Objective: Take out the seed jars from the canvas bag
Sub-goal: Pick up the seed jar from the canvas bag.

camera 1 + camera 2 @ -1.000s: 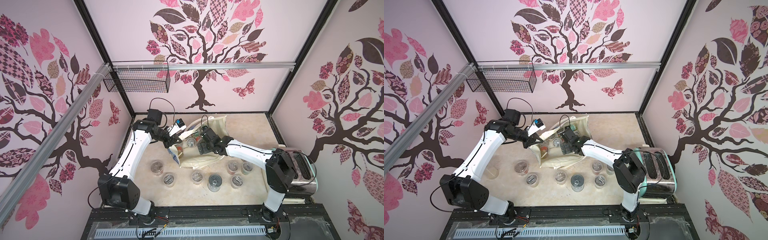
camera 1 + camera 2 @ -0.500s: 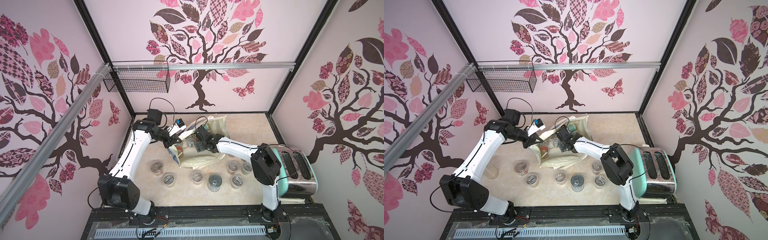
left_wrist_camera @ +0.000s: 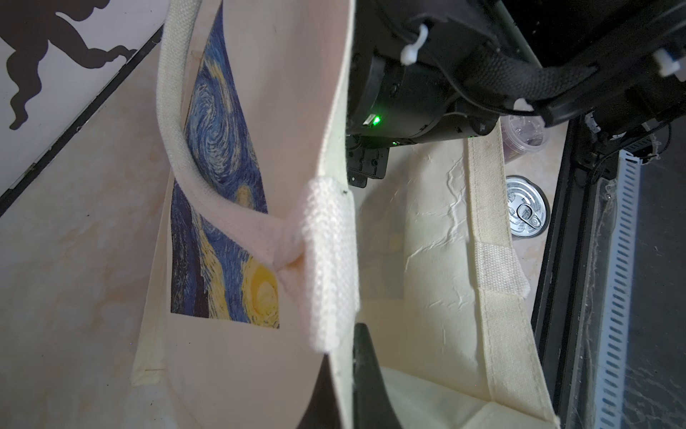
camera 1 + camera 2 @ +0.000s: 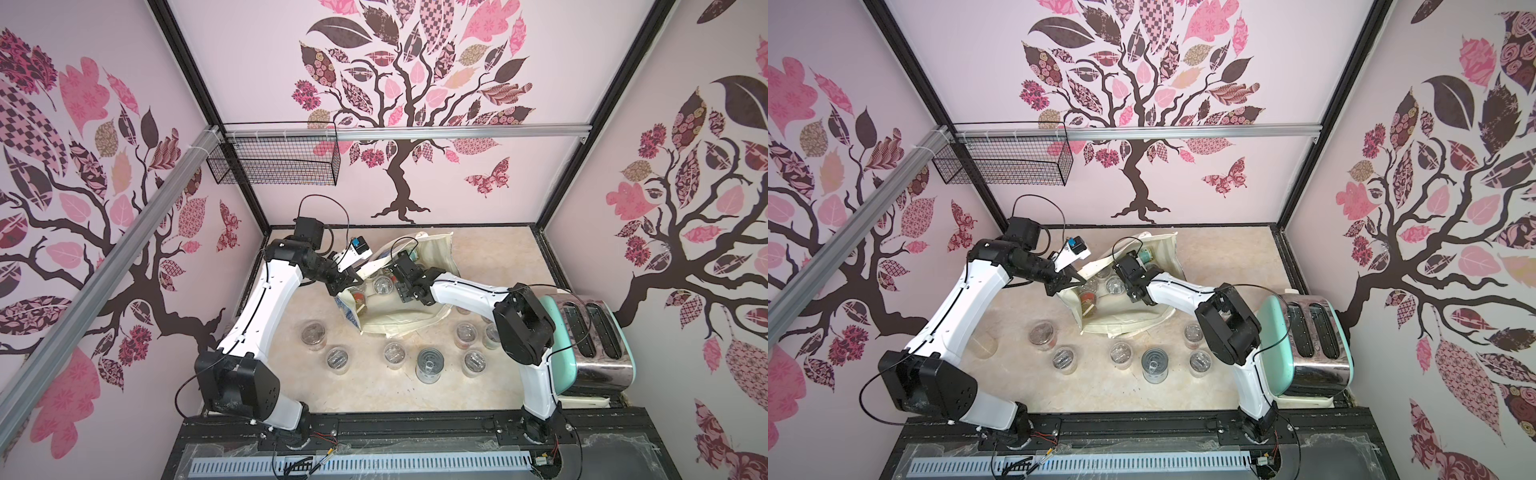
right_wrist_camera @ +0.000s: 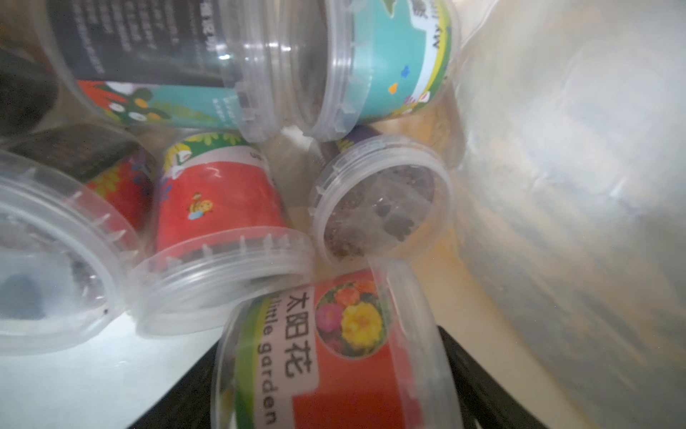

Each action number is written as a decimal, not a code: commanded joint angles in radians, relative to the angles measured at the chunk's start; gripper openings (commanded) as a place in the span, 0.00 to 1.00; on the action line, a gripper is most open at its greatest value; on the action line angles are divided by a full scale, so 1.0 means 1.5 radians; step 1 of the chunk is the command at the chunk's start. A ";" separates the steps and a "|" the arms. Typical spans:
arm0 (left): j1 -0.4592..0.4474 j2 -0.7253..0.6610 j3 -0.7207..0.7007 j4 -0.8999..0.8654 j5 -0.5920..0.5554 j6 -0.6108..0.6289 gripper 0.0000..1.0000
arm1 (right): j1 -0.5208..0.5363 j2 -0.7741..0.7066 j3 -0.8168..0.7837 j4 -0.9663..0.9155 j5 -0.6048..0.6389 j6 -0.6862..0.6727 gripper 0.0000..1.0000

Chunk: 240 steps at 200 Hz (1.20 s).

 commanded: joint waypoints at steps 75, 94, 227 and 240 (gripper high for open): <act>-0.001 0.000 0.055 -0.007 0.024 -0.044 0.00 | -0.005 -0.087 -0.026 0.020 -0.036 0.007 0.69; 0.004 0.010 0.061 0.025 0.013 -0.087 0.00 | -0.004 -0.124 -0.031 0.007 -0.065 0.000 0.69; 0.076 0.175 0.197 0.087 -0.076 -0.244 0.00 | -0.005 -0.392 -0.019 -0.089 -0.199 -0.055 0.68; 0.076 0.188 0.198 0.096 -0.102 -0.247 0.00 | -0.004 -0.412 -0.016 -0.117 -0.179 -0.050 0.68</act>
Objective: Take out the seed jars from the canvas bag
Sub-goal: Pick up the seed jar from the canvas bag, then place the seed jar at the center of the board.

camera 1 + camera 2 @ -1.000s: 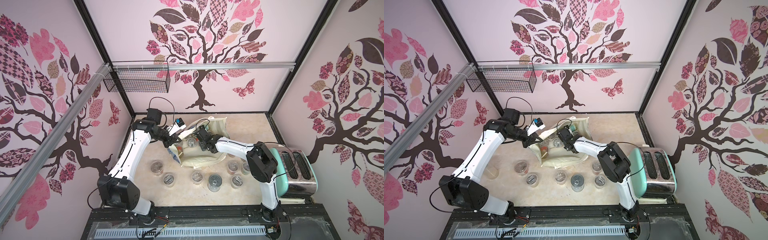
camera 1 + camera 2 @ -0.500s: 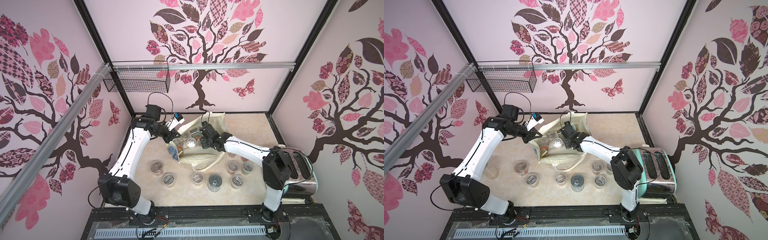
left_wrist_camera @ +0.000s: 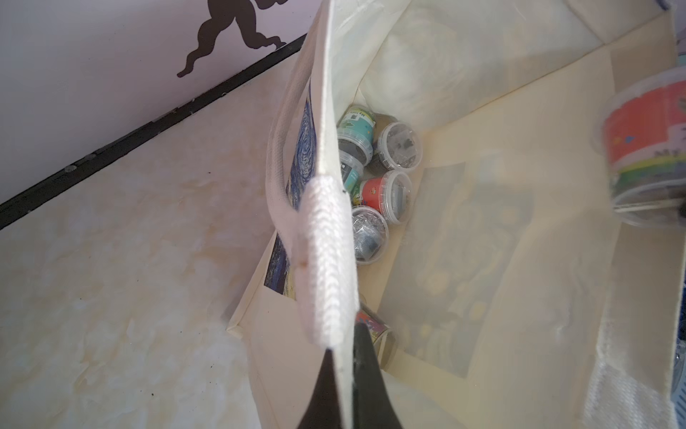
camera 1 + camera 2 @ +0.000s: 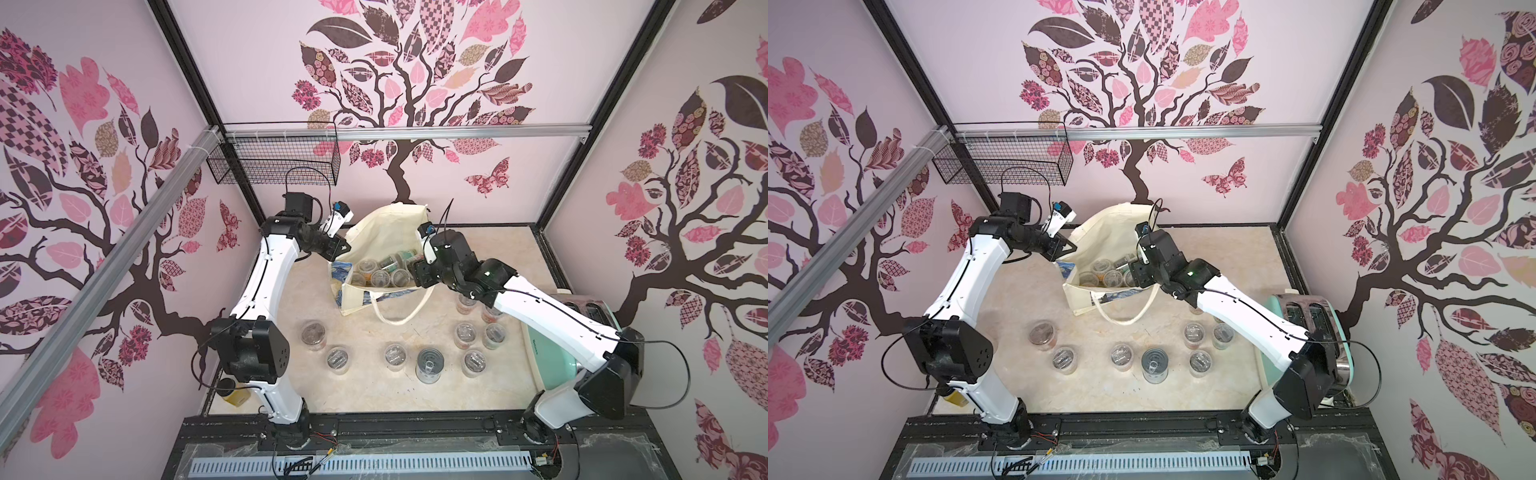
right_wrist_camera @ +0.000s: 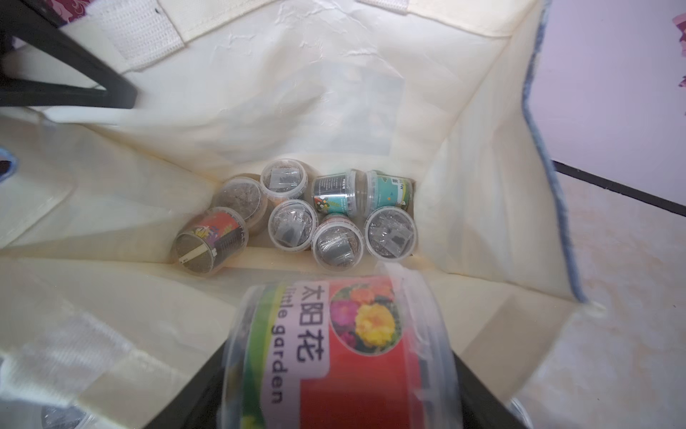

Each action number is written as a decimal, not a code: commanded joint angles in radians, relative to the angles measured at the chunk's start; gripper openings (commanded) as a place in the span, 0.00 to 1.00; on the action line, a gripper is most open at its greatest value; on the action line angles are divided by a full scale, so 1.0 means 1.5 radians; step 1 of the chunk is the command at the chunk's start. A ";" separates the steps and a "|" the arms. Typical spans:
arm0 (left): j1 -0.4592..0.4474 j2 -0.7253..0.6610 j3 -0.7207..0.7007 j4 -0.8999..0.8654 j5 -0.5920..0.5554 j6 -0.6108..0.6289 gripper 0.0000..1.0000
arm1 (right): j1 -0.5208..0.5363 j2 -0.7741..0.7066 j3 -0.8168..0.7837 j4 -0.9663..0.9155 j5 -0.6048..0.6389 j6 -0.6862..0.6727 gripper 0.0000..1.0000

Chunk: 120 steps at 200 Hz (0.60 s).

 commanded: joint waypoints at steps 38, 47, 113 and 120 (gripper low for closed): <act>0.010 0.058 0.037 0.012 -0.056 -0.031 0.00 | -0.002 -0.110 0.008 -0.151 0.081 0.002 0.68; 0.010 0.063 0.041 0.011 -0.051 -0.033 0.00 | -0.002 -0.128 -0.008 -0.160 0.090 0.003 0.68; 0.010 0.067 0.062 0.006 -0.038 -0.050 0.00 | -0.002 -0.225 -0.188 -0.116 0.066 -0.039 0.68; 0.010 0.066 0.062 0.005 -0.038 -0.049 0.00 | -0.002 -0.223 -0.207 -0.101 0.040 -0.056 0.69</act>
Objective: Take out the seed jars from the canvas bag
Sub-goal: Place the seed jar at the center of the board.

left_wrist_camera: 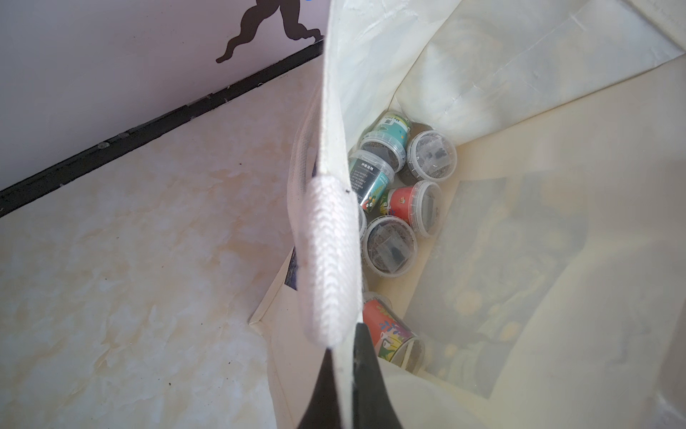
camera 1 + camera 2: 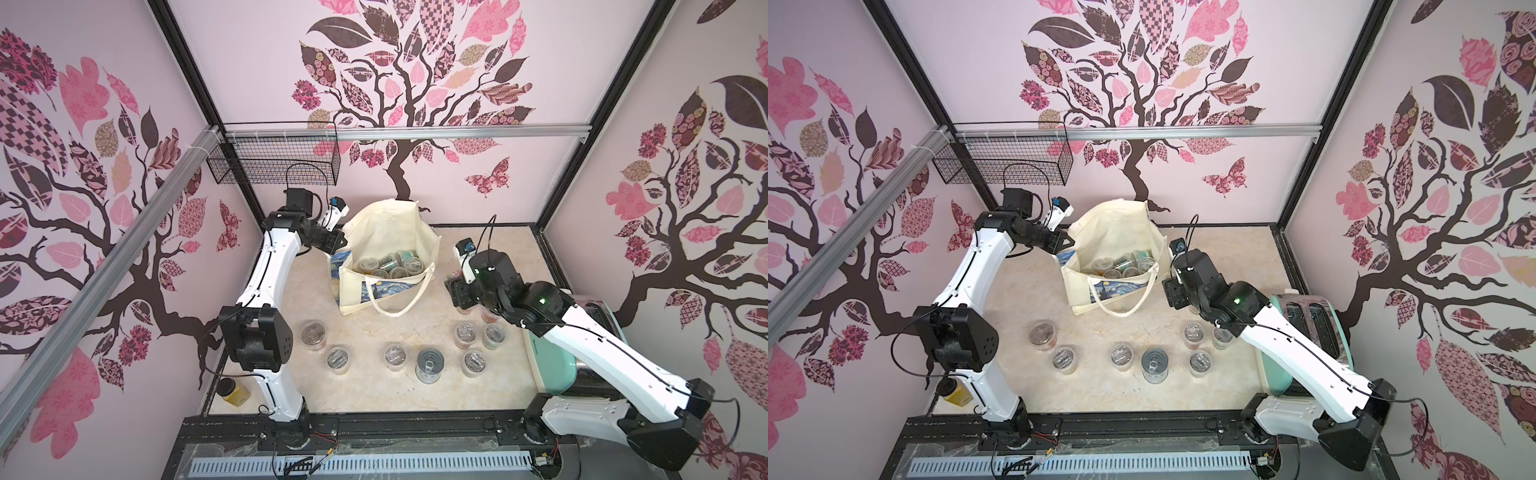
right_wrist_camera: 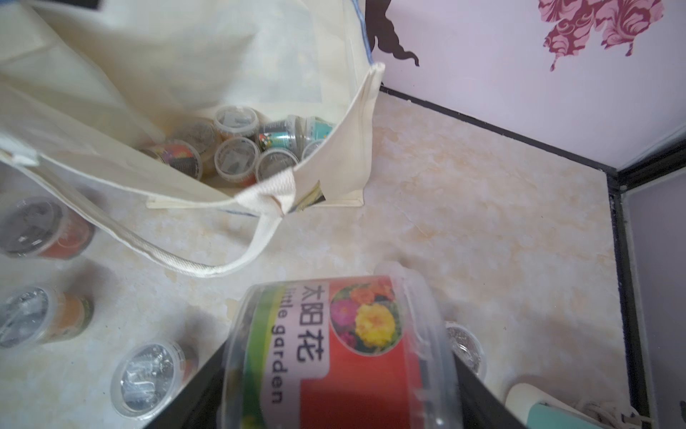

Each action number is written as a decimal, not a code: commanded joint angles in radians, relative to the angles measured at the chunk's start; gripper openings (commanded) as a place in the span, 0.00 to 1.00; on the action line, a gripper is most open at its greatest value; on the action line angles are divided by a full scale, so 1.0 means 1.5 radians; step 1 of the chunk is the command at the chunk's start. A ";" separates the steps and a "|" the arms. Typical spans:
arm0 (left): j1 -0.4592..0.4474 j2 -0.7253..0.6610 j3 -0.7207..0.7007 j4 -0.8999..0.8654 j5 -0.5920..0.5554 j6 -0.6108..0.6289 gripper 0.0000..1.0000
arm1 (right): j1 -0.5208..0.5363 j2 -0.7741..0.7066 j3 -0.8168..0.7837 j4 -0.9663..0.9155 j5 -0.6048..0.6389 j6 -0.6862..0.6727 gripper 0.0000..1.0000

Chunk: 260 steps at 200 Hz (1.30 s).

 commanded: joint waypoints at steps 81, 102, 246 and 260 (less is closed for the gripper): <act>0.001 0.001 -0.004 -0.011 0.004 0.017 0.00 | 0.042 0.106 -0.157 0.220 0.029 -0.229 0.67; 0.003 0.001 0.000 -0.010 0.008 0.018 0.00 | 0.066 0.147 -0.170 0.252 0.075 -0.267 0.67; 0.007 -0.004 0.012 -0.022 0.037 0.021 0.00 | 0.082 0.436 -0.095 0.204 0.327 -0.199 0.70; 0.006 -0.004 0.011 -0.021 0.038 0.017 0.00 | 0.081 0.452 -0.084 0.191 0.333 -0.188 0.70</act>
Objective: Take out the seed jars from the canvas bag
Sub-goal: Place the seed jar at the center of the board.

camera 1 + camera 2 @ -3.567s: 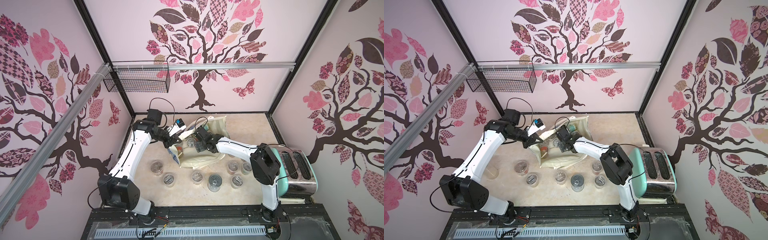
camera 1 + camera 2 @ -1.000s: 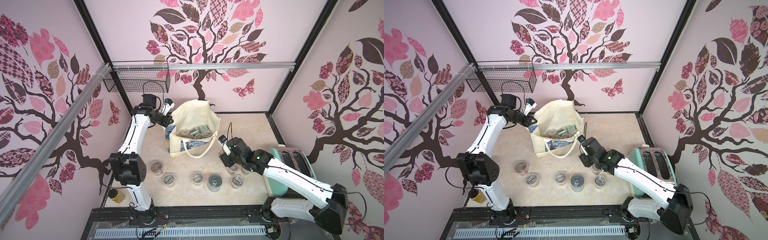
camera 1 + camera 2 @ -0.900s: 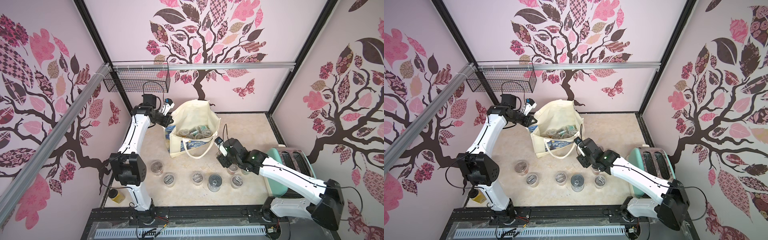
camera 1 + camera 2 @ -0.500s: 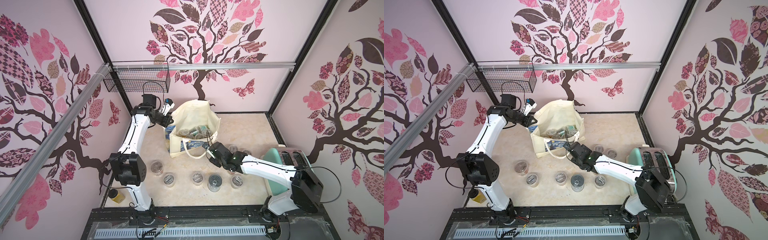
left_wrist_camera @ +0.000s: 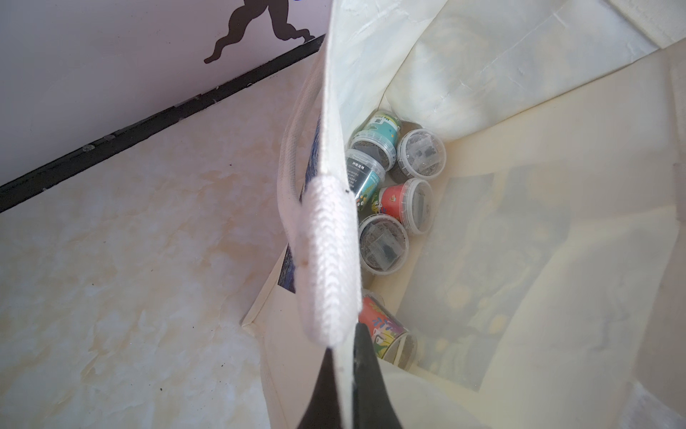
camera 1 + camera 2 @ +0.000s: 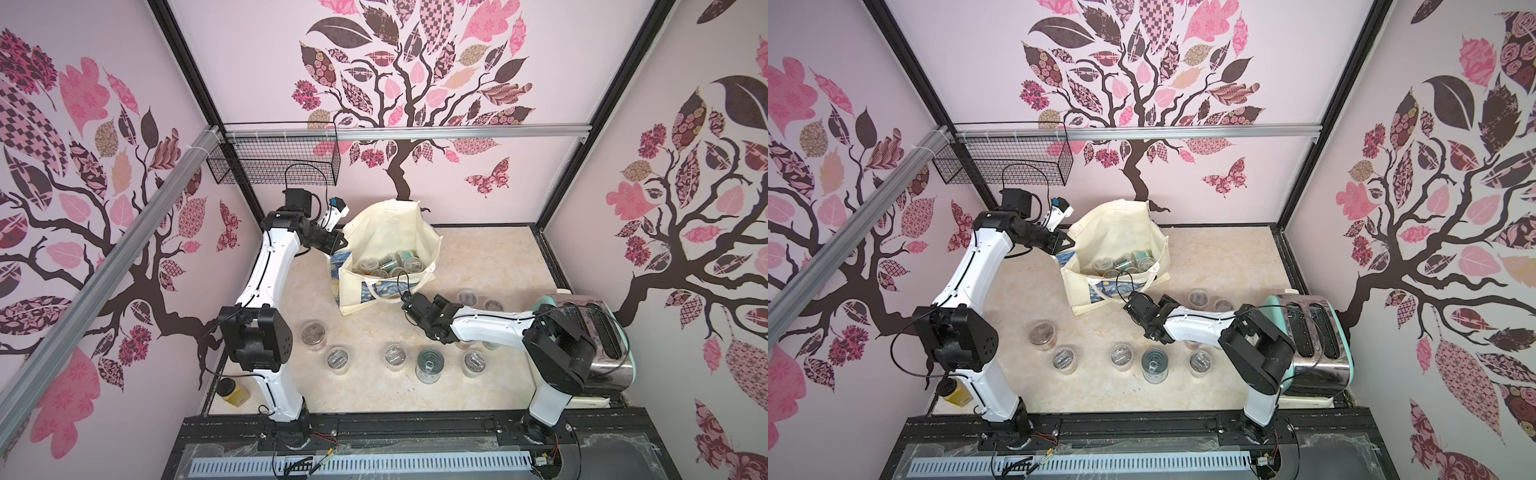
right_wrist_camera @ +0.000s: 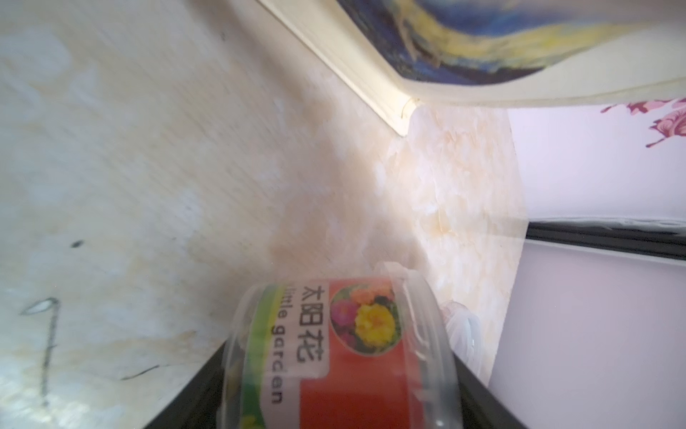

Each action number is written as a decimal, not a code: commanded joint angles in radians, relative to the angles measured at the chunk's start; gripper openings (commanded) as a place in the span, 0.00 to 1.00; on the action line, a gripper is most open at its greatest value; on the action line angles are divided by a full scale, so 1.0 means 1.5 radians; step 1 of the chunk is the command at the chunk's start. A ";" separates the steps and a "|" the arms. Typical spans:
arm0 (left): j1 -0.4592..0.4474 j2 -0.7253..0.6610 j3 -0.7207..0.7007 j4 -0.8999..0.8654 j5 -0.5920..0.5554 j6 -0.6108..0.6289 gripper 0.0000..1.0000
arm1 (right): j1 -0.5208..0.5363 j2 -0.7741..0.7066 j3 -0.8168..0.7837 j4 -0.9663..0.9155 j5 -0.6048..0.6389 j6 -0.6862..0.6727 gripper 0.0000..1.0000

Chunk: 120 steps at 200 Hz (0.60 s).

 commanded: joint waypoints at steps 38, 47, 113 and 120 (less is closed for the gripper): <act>0.002 -0.002 0.007 -0.010 0.014 -0.002 0.00 | -0.003 0.062 0.051 -0.062 0.034 0.068 0.73; 0.002 -0.002 0.007 -0.010 0.013 -0.001 0.00 | -0.003 0.072 0.053 -0.067 0.031 0.071 0.74; 0.002 -0.006 0.007 -0.011 0.016 -0.001 0.00 | -0.002 0.100 0.067 -0.099 -0.008 0.102 0.76; 0.002 -0.006 0.007 -0.011 0.016 0.001 0.00 | -0.003 0.101 0.068 -0.102 -0.009 0.102 0.76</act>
